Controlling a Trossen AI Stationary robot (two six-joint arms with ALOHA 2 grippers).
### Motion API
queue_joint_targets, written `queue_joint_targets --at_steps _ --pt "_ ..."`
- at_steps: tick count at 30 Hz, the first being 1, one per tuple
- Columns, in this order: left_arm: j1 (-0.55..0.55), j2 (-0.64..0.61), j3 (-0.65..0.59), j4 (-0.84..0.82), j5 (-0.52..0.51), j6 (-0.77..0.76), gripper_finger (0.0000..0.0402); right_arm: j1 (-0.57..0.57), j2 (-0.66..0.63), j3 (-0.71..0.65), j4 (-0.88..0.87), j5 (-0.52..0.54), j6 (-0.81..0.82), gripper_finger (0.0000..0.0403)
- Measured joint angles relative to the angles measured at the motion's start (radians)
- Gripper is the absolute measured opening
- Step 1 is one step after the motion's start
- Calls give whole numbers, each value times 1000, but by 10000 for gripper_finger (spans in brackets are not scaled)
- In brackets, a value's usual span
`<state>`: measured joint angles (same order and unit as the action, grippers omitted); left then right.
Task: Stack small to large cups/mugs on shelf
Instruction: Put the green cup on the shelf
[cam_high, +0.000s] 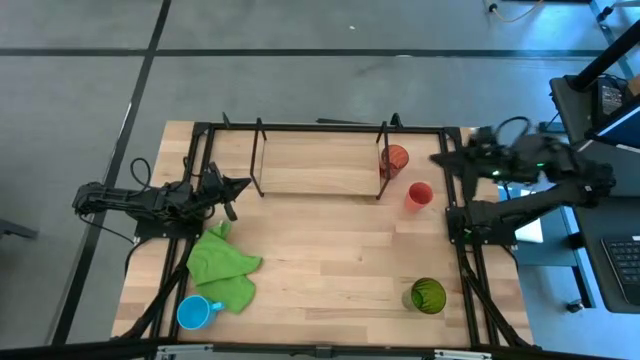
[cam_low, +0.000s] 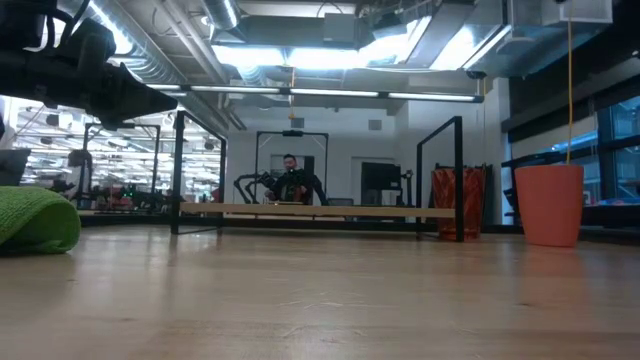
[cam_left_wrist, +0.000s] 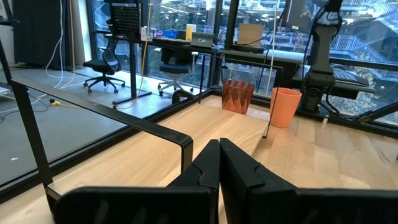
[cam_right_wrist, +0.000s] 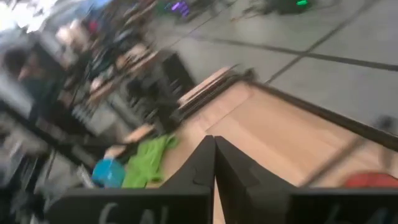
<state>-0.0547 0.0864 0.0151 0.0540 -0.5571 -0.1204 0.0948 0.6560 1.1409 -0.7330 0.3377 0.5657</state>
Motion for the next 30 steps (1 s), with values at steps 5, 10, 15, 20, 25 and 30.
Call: queue_joint_targets --at_steps 5,10,15,20,25,30 --pt "0 0 0 0 0 0 0 0 106 51 -24 28 -136 12" --pt "0 0 0 0 0 0 0 0 137 128 -209 204 -124 12" --pt "0 0 0 0 0 0 0 -13 117 195 -309 207 63 12" --pt "0 0 0 0 0 0 0 -28 94 220 -425 131 211 12" --pt "0 0 0 0 0 0 0 -34 99 222 -678 21 373 12" --pt "0 0 0 0 0 0 0 -32 136 201 -777 -164 415 12"
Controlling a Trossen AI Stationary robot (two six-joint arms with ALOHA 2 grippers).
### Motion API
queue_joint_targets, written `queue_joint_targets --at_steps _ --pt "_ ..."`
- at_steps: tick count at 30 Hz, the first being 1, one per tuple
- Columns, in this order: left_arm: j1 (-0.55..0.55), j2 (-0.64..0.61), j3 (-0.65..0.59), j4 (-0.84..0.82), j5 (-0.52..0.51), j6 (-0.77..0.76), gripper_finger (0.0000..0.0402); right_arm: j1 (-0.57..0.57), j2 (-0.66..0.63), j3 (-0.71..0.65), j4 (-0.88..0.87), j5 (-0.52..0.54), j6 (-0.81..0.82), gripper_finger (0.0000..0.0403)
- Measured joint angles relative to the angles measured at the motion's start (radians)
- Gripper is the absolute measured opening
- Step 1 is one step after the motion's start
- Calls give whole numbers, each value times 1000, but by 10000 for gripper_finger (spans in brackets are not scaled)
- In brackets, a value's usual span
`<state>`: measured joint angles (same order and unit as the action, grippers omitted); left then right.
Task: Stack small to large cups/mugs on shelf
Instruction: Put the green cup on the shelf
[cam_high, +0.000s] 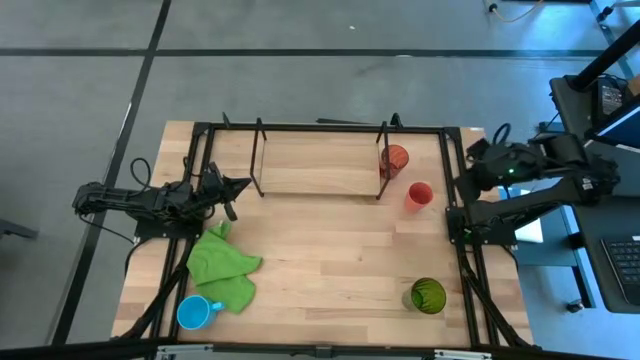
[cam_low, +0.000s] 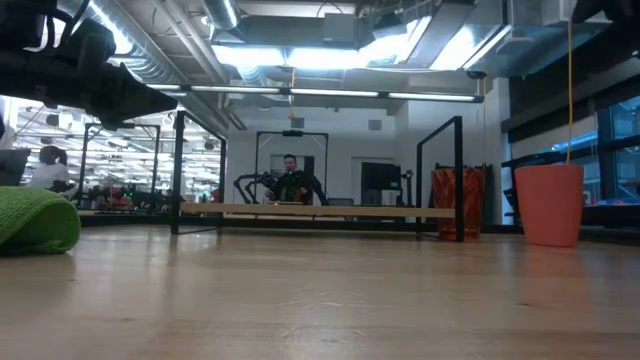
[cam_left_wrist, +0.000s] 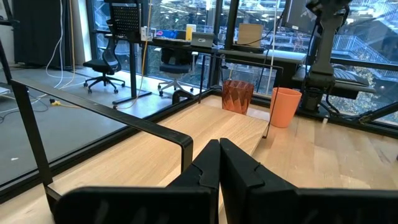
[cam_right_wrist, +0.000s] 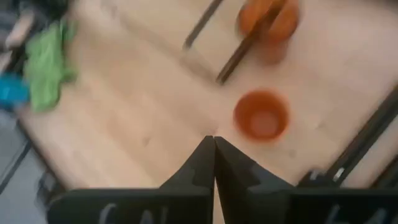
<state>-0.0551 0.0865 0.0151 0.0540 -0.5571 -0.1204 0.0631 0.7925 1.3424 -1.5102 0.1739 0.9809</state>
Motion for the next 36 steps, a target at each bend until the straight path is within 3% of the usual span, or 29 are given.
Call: queue_joint_targets --at_steps 7,12,18,29,32,36 --pt "0 0 0 0 0 0 0 51 66 -9 123 -226 -285 12" --pt "0 0 0 0 0 0 0 164 112 -9 143 -235 -329 12" --pt "0 0 0 0 0 0 0 359 135 -9 178 -216 -139 12" --pt "0 0 0 0 0 0 0 790 309 -9 200 20 321 12" --pt "0 0 0 0 0 0 0 861 379 -9 148 90 445 12" --pt "0 0 0 0 0 0 0 896 455 -9 46 46 601 13"
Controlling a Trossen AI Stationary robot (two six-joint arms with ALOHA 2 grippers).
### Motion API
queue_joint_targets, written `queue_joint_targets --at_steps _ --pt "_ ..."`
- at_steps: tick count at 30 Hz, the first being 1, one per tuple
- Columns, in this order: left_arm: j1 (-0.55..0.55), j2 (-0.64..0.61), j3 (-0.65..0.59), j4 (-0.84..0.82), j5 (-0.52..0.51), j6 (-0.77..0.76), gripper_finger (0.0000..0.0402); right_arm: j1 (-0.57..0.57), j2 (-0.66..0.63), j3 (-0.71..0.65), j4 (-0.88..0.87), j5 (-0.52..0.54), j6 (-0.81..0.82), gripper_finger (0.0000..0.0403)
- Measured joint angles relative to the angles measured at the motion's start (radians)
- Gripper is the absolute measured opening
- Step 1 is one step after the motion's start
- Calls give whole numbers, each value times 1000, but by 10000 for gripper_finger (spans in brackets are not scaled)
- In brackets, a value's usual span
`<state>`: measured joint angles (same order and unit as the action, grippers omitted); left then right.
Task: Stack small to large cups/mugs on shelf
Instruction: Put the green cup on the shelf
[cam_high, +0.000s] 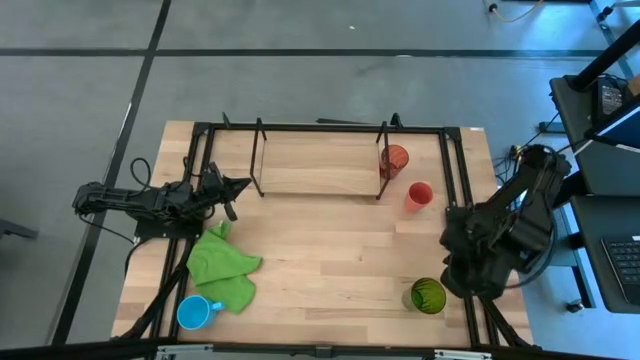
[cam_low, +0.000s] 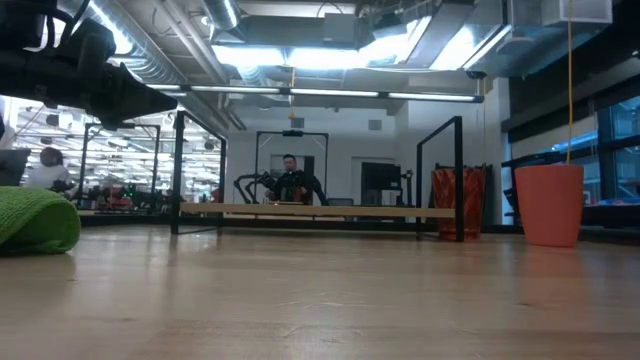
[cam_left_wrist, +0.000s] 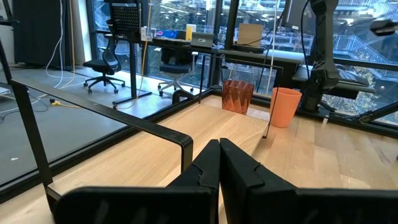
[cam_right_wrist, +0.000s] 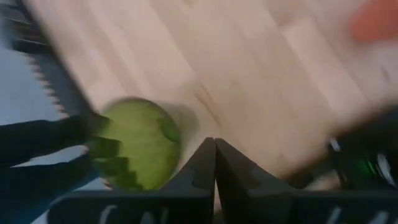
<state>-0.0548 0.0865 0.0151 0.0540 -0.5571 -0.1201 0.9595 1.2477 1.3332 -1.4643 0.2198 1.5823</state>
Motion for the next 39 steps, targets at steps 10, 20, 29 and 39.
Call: queue_joint_targets --at_steps 10,20,29,39 --pt "0 0 0 0 0 0 0 -1 11 0 123 -89 247 111" --pt "0 0 0 0 0 0 0 -1 115 0 148 -135 346 149" --pt "0 0 0 0 0 0 0 -1 192 0 147 -135 346 149" --pt "0 0 0 0 0 0 0 -1 268 0 85 -162 350 149"
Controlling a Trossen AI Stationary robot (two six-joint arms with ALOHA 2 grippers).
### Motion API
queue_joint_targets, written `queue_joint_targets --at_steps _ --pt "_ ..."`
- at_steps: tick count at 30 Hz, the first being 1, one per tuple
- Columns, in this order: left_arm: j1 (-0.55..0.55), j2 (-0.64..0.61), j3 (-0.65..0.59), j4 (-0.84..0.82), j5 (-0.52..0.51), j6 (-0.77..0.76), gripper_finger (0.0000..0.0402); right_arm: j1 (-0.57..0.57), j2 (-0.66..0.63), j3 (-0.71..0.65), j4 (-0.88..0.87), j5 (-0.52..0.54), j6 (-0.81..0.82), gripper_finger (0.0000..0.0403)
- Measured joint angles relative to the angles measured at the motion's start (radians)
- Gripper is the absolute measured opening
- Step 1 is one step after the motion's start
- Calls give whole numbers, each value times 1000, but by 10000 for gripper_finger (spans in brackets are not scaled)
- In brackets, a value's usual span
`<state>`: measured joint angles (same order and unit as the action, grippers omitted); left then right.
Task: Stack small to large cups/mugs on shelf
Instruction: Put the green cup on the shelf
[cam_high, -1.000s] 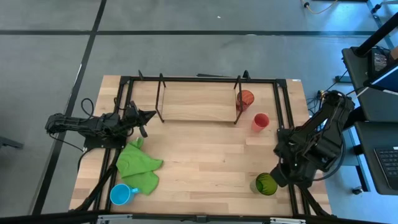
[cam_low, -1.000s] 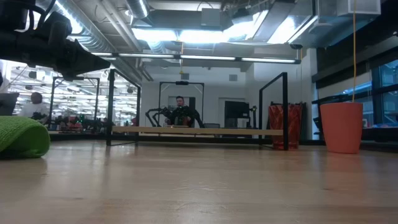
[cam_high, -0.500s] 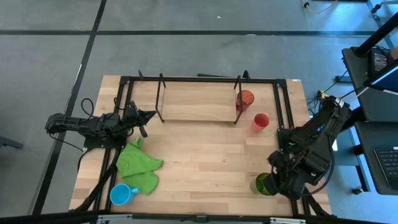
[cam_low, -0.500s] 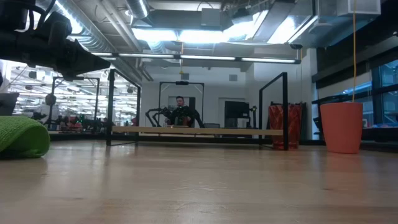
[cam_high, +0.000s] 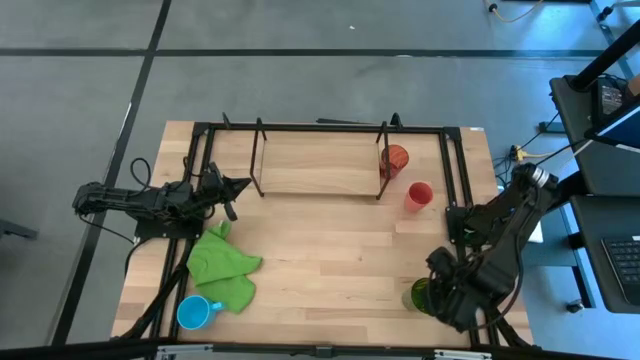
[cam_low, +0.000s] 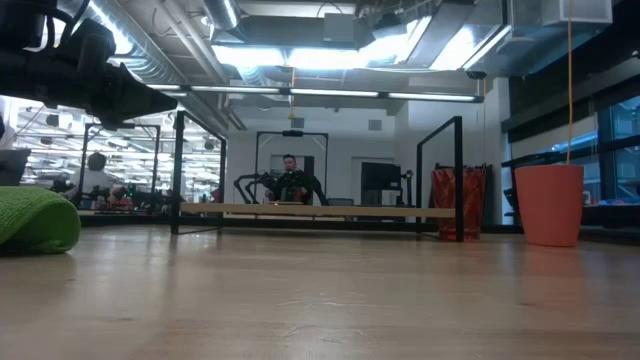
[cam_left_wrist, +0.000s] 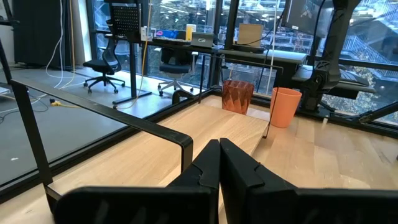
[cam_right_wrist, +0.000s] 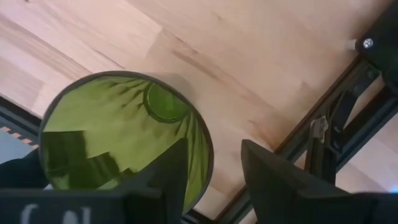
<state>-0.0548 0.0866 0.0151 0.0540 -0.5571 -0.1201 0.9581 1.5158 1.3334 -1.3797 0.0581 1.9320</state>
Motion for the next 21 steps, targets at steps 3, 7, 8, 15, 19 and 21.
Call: queue_joint_targets --at_steps 3,7,8,15,19,21 --pt "0 0 0 0 0 0 0 0 12 0 0 -1 0 149" --pt "0 0 0 0 0 0 0 0 24 0 2 -15 1 142" --pt "0 0 0 0 0 0 0 0 26 0 2 -18 1 136" --pt "0 0 0 0 0 0 0 0 28 0 3 -27 -4 67" --pt "0 0 0 0 0 0 0 -9 27 0 15 -25 -50 19" --pt "0 0 0 0 0 0 0 -31 21 1 21 -24 -96 11"
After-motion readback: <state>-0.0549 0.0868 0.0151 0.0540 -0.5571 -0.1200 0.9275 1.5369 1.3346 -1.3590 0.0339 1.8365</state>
